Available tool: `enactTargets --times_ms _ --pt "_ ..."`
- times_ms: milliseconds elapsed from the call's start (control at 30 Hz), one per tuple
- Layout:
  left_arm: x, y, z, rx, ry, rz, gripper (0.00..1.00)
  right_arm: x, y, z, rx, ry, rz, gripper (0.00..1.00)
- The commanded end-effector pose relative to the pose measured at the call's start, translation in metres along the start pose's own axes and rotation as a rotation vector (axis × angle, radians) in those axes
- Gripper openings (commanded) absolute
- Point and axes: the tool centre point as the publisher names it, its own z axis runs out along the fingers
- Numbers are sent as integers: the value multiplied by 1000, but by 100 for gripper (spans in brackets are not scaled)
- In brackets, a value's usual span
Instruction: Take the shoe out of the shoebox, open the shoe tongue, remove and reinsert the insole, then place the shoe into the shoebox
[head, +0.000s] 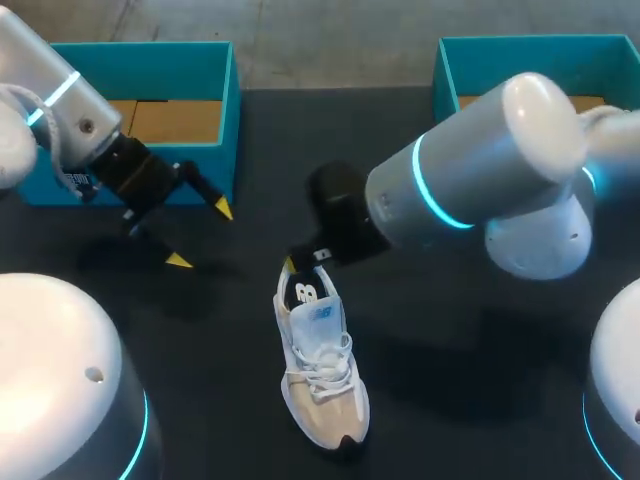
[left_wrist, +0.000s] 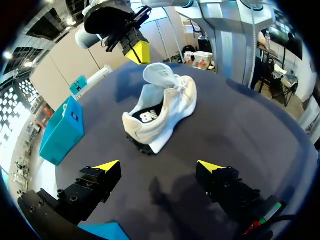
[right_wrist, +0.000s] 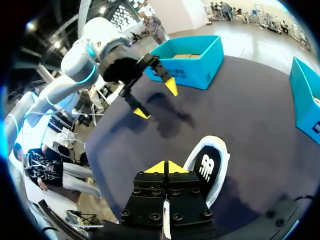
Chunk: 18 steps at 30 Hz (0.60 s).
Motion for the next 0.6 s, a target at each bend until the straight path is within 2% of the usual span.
enactTargets --times_ms 33,167,600 --pt "9 3 -23 -22 22 -14 100 10 -1 17 -9 -232 9 0" --pt "16 9 -39 -59 48 -31 100 12 -1 20 8 -280 37 0" --pt "16 9 -39 -59 48 -31 100 12 -1 20 8 -280 37 0"
